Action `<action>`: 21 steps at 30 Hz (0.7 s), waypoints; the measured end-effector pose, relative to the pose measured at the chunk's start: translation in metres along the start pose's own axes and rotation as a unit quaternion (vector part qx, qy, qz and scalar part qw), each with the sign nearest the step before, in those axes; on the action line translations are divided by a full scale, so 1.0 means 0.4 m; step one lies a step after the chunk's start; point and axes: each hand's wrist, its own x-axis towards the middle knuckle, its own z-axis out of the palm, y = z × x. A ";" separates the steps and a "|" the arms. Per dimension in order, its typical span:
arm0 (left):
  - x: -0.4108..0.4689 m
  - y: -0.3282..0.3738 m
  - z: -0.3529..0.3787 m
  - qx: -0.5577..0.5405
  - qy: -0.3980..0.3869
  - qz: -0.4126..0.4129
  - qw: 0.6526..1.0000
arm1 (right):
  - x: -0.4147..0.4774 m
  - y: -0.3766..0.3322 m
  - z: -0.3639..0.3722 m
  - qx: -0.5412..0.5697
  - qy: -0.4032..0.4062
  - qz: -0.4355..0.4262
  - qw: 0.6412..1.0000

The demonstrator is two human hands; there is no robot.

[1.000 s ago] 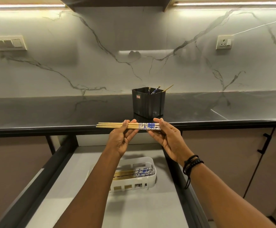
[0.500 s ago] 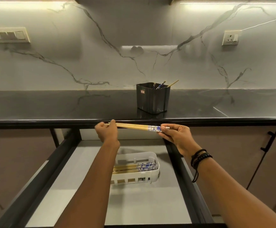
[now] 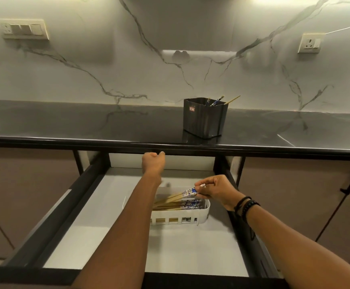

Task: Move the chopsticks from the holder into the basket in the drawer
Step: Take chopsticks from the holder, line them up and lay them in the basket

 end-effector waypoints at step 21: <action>-0.029 -0.064 0.048 0.250 -0.224 0.114 0.935 | 0.011 0.011 0.054 -0.531 -0.044 -0.158 0.831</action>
